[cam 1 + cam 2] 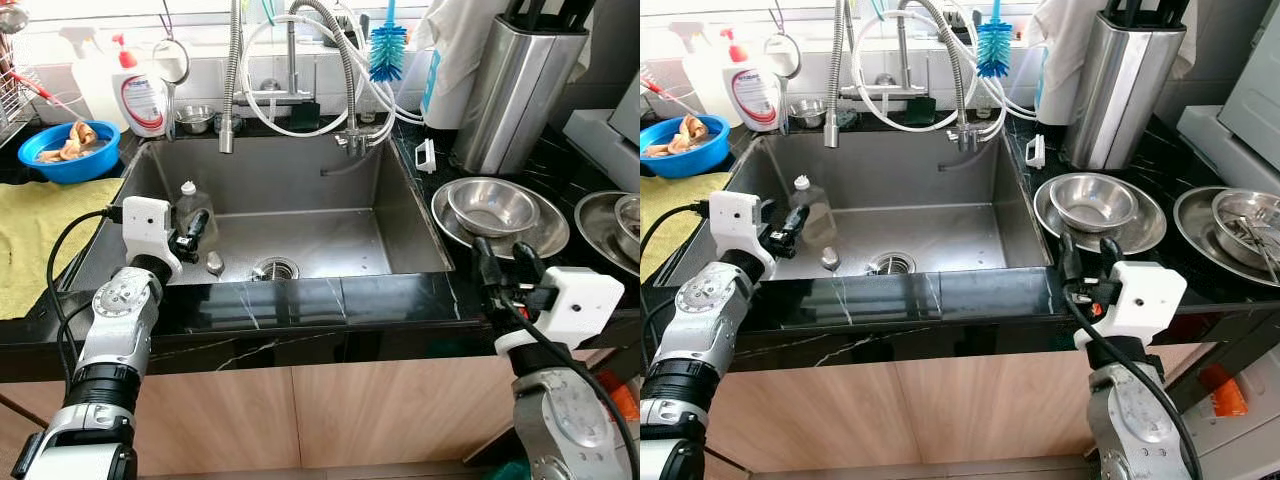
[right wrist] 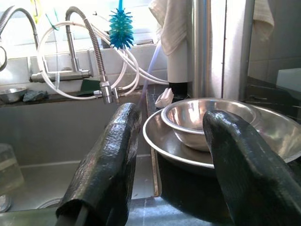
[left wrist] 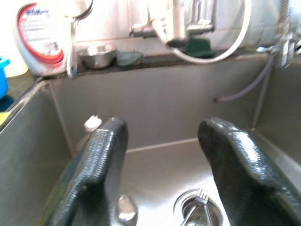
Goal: Kitchen organization
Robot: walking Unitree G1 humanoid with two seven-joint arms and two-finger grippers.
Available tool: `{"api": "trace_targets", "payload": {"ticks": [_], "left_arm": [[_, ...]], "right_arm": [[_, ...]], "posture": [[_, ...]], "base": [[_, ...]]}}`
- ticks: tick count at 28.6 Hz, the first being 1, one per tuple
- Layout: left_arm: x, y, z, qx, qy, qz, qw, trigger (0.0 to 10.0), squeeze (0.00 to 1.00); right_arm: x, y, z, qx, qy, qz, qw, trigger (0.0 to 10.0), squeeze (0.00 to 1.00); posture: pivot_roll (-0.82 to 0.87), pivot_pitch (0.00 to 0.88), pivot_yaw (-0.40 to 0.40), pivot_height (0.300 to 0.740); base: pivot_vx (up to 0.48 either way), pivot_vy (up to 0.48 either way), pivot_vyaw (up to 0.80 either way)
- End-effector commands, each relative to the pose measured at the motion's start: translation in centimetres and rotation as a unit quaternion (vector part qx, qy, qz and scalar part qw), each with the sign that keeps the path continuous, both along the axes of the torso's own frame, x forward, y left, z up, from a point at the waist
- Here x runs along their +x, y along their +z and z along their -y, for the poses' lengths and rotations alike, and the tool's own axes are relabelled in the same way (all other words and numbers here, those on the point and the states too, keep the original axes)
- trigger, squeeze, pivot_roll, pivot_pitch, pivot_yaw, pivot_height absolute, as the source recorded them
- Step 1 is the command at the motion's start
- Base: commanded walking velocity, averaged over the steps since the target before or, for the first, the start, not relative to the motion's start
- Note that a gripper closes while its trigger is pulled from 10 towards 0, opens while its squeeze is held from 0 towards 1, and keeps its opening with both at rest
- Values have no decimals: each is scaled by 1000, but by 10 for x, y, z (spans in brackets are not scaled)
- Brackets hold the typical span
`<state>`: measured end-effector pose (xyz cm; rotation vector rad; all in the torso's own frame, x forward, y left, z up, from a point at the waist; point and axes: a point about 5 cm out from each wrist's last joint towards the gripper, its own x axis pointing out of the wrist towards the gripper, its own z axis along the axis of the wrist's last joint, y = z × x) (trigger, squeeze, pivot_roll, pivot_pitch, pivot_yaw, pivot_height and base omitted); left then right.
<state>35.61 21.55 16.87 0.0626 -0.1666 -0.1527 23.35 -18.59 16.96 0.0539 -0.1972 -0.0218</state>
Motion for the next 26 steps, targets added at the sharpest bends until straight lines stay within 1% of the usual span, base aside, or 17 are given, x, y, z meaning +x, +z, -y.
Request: {"api": "trace_targets", "payload": {"ticks": [1, 3, 5, 6, 11, 13, 14, 16, 18, 19, 20, 22, 23, 25, 26], "left_arm": [[1, 12, 5, -2, -12, 20, 1000, 10000, 0], [0, 16, 8, -4, -16, 30, 999, 10000, 0], [0, 20, 11, 0, -20, 39, 999, 10000, 0], [-1, 23, 14, 0, -24, 46, 999, 10000, 0], [-3, 28, 26, -1, -48, 55, 997, 10000, 0], [-7, 27, 35, -5, -61, 57, 997, 10000, 0], [-7, 27, 35, -5, -61, 57, 997, 10000, 0], [-13, 29, 44, 2, -72, 75, 995, 10000, 0], [-17, 33, 49, -10, -67, 92, 993, 10000, 0], [-22, 41, 53, -2, -63, 120, 991, 10000, 0], [-24, 46, 56, 1, -62, 132, 989, 10000, 0], [-26, 48, 57, 2, -61, 138, 989, 10000, 0], [-29, 53, 59, 5, -66, 150, 987, 10000, 0], [-31, 57, 57, 6, -66, 154, 986, 10000, 0], [-32, 57, 53, 7, -63, 153, 986, 10000, 0]], "right_arm": [[2, 2, 4, -4, -16, -1, 1000, 10000, 0], [3, 5, 7, 2, -27, 3, 1000, 10000, 0], [4, 8, 10, 20, -37, 7, 999, 10000, 0], [6, 10, 13, 39, -47, 6, 998, 10000, 0], [16, 14, 20, 56, -65, 1, 996, 10000, 0], [21, 18, 22, 46, -69, 6, 997, 10000, 0], [21, 18, 22, 46, -69, 6, 997, 10000, 0], [24, 21, 20, 42, -63, 13, 997, 10000, 0], [25, 23, 19, 41, -62, 18, 997, 10000, 0], [26, 25, 19, 35, -63, 22, 997, 10000, 0], [27, 26, 19, 34, -64, 22, 997, 10000, 0], [28, 26, 20, 34, -65, 21, 997, 10000, 0], [28, 26, 20, 35, -67, 21, 997, 10000, 0], [29, 27, 22, 35, -69, 23, 997, 10000, 0], [29, 27, 23, 34, -70, 23, 997, 10000, 0]], "posture": [[-66, 0, 16, 740], [-67, 0, 16, 740], [-69, 0, 17, 740], [-69, 0, 18, 740], [-70, 0, 20, 740], [-69, 0, 22, 740], [-69, 0, 22, 740], [-70, 0, 23, 740], [-69, 0, 22, 740], [-67, 0, 21, 740], [-66, 0, 20, 740], [-66, 0, 20, 740], [-66, 0, 19, 740], [-65, 0, 21, 740], [-63, 0, 21, 740]], "base": [[0, 0, 0], [0, 0, 0], [0, 0, 0], [0, 0, 0], [0, 0, 0], [0, 0, 0], [0, 0, 0], [0, 0, 0], [0, 0, 0], [0, 0, 0], [0, 0, 0], [0, 0, 0], [0, 0, 0], [0, 0, 0], [0, 0, 0]]}}
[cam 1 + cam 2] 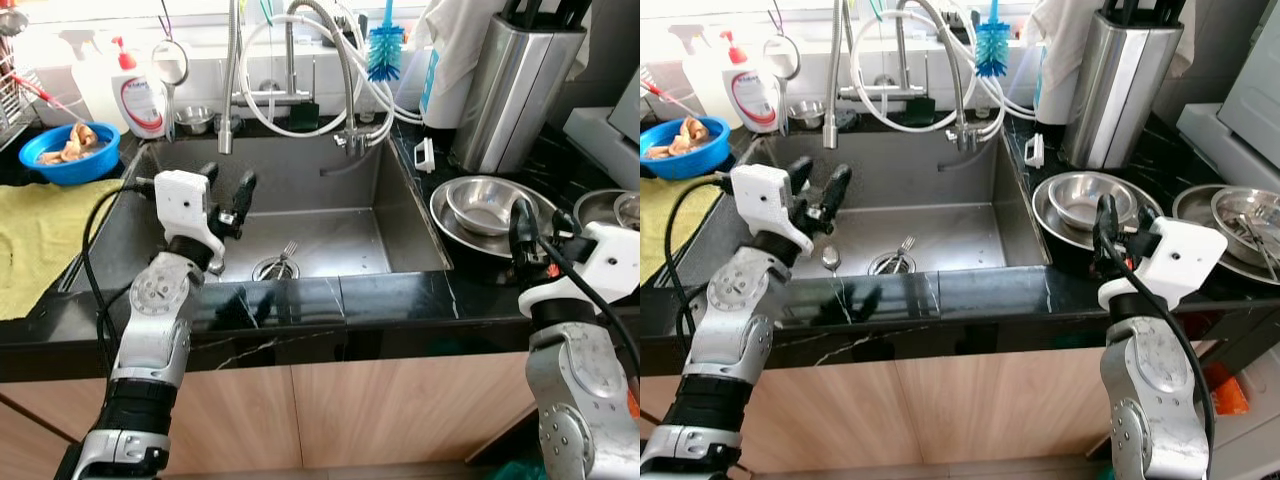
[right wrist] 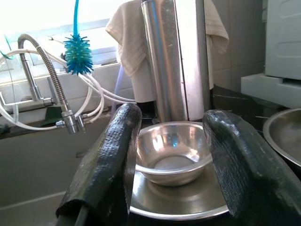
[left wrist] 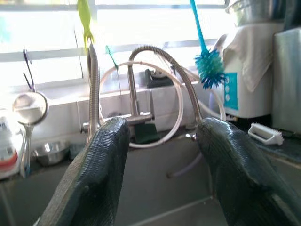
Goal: Kitchen organization
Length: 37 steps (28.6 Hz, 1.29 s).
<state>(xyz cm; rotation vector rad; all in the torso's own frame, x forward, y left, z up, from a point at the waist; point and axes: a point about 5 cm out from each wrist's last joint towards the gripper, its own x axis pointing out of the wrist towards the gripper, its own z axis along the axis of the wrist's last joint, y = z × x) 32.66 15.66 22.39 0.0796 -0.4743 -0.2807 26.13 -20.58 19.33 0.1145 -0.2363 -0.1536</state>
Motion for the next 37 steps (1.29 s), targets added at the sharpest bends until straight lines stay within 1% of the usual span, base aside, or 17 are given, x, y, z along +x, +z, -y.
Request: {"api": "trace_targets", "payload": {"ticks": [1, 8, 12, 20, 25, 28, 32, 35, 37], "left_arm": [[-3, 2, -8, 4, 7, 1, 1000, 10000, 0], [-9, -7, -10, 26, 3, -16, 1000, 10000, 0], [-9, -10, -14, 34, 11, -19, 999, 10000, 0], [-7, -7, -9, 18, 19, -16, 1000, 10000, 0], [-5, -6, -8, 8, 24, -15, 1000, 10000, 0], [-4, -4, -8, 3, 25, -14, 1000, 10000, 0], [-3, -3, -7, 1, 26, -11, 1000, 10000, 0], [-3, -2, -7, -1, 26, -9, 1000, 10000, 0], [-3, -2, -7, -1, 25, -10, 1000, 10000, 0]], "right_arm": [[2, 3, 4, -3, -8, 4, 1000, 10000, 0], [1, 3, 7, -8, -9, 5, 1000, 10000, 0], [1, 2, 8, -11, -8, 5, 1000, 10000, 0], [0, 6, 1, -25, 9, 16, 1000, 10000, 0], [0, 8, -1, -39, 12, 21, 999, 10000, 0], [0, 7, -1, -30, 13, 23, 999, 10000, 0], [0, 7, -1, -37, 14, 22, 999, 10000, 0], [-1, 9, -3, -49, 18, 27, 998, 10000, 0], [-1, 8, -3, -44, 17, 27, 999, 10000, 0]], "posture": [[-63, 0, 21, 740], [-63, 0, 20, 740], [-60, 0, 17, 740], [-64, 0, 15, 740], [-67, 0, 14, 740], [-67, 0, 16, 740], [-65, 0, 16, 740], [-67, 0, 17, 740], [-68, 0, 17, 740]], "base": [[0, 0, 0], [0, 0, 0], [0, 0, 0], [0, 0, 0], [0, 0, 763], [0, 0, 0], [0, 0, 0], [0, 0, 794], [0, 0, 697]]}}
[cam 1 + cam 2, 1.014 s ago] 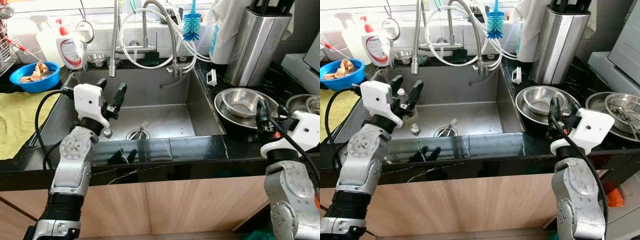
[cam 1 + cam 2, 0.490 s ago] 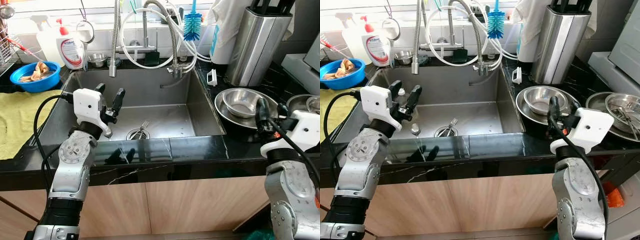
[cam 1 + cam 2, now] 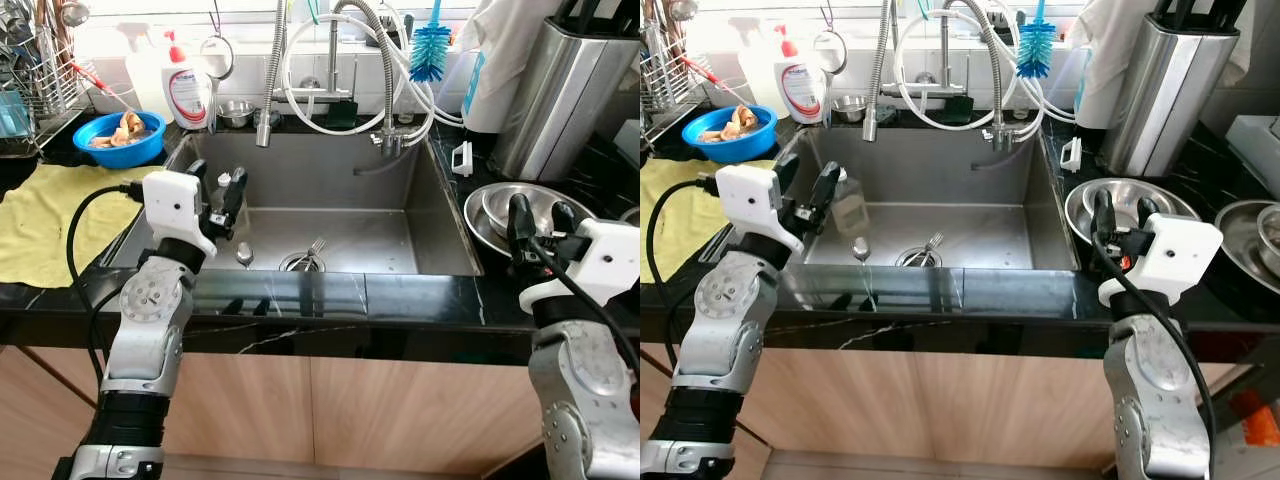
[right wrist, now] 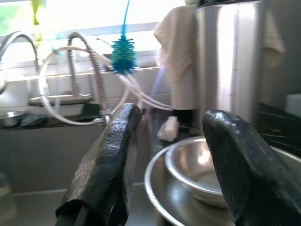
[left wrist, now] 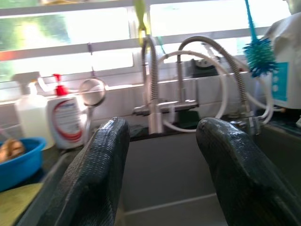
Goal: Kitchen organization
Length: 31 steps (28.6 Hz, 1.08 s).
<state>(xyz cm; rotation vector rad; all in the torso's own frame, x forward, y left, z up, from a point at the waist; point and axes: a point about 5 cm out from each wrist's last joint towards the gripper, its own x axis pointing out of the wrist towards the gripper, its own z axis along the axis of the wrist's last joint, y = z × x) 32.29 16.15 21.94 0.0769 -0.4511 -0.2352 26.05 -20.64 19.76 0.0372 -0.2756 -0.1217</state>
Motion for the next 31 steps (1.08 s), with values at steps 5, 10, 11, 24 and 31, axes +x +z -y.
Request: {"api": "trace_targets", "payload": {"ticks": [5, 10, 11, 24, 31], "left_arm": [[1, 2, 0, 3, 0, 2, 1000, 10000, 0], [1, 3, 0, 1, 0, 2, 1000, 10000, 0], [1, 3, 0, 1, 0, 2, 1000, 10000, 0], [2, 4, 2, -2, -4, 5, 1000, 10000, 0], [0, 5, 3, -13, -8, 10, 1000, 10000, 0]], "right_arm": [[0, 3, -2, 10, 2, 11, 1000, 10000, 0], [0, 4, -2, 2, 3, 10, 1000, 10000, 0], [0, 4, -2, 1, 3, 10, 1000, 10000, 0], [1, 4, -2, 8, 1, 11, 1000, 10000, 0], [0, 2, -2, 9, 1, 6, 1000, 10000, 0]], "posture": [[-69, 0, 18, 740], [-67, 0, 15, 740], [-67, 0, 15, 740], [-70, 0, 8, 740], [-72, 0, 6, 740]], "base": [[96, 0, 0], [248, 0, 0], [255, 0, 0], [282, 0, 0], [161, 0, 0]]}}
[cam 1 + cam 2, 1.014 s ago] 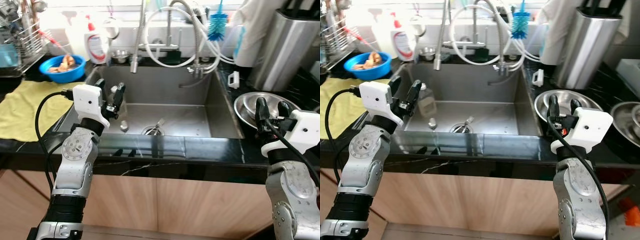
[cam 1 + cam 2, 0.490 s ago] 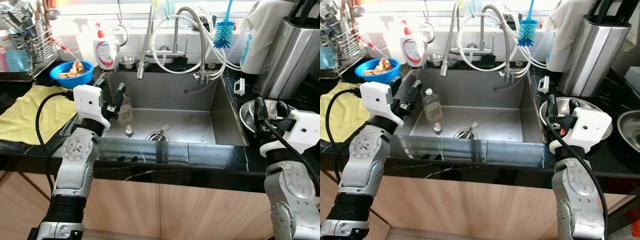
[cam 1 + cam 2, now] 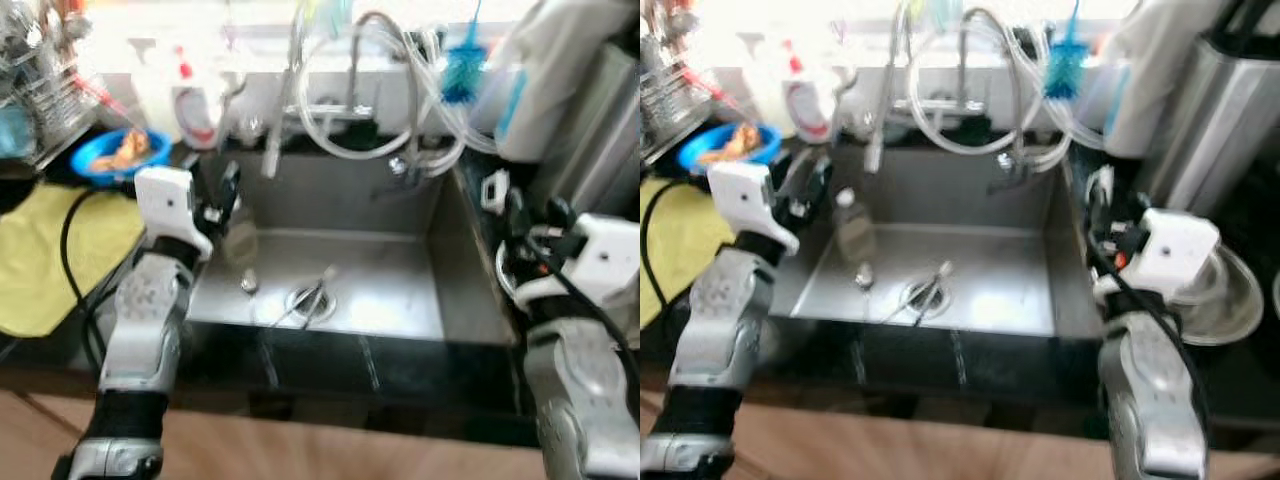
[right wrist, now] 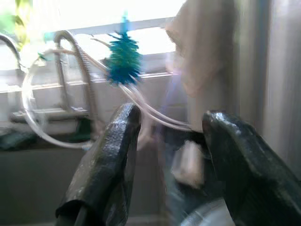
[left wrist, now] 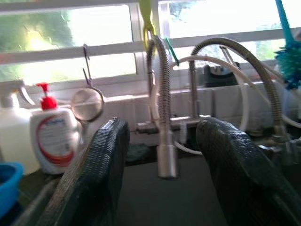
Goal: Kitchen organization
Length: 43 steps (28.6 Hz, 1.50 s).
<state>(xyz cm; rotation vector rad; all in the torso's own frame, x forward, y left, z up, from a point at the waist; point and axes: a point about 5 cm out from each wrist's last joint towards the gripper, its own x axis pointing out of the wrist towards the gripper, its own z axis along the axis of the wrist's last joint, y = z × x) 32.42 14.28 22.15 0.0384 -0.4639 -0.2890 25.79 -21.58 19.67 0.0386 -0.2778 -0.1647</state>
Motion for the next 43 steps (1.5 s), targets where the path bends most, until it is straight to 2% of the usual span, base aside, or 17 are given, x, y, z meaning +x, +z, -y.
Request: {"api": "trace_targets", "payload": {"ticks": [1, 16, 28, 31, 35, 38, 43], "left_arm": [[-1, 3, -16, 0, 22, 7, 1000, 10000, 0], [-1, 4, -19, -3, 27, 5, 1000, 10000, 0], [1, 1, -19, -3, 26, 1, 1000, 10000, 0], [1, 0, -20, -1, 26, -2, 1000, 10000, 0], [1, -2, -19, 0, 24, -5, 1000, 10000, 0], [1, -1, -18, 0, 20, -4, 1000, 10000, 0], [2, -1, -17, 3, 15, -4, 1000, 10000, 0]], "right_arm": [[3, 3, -12, 6, 22, 5, 1000, 10000, 0], [1, 4, -15, 10, 12, 8, 1000, 10000, 0], [-11, 3, -1, 28, -61, 11, 998, 10000, 0], [-19, 1, 13, 43, -120, -7, 992, 10000, 0], [-24, -2, 25, 70, -155, -18, 985, 10000, 0], [-26, -6, 29, 68, -169, -40, 982, 10000, 0], [-35, -18, 41, 113, -219, -87, 965, 10000, 0]], "posture": [[-72, 0, 6, 740], [-71, 0, 4, 740], [-78, 0, 2, 740], [-83, 0, 4, 740], [-82, 0, 4, 740], [-84, 0, 4, 740], [-87, 0, 11, 740]], "base": [[0, 0, 0], [0, 0, 0], [0, 0, 0], [0, 0, 0], [0, 0, 0], [0, 0, 0], [0, 0, 0]]}}
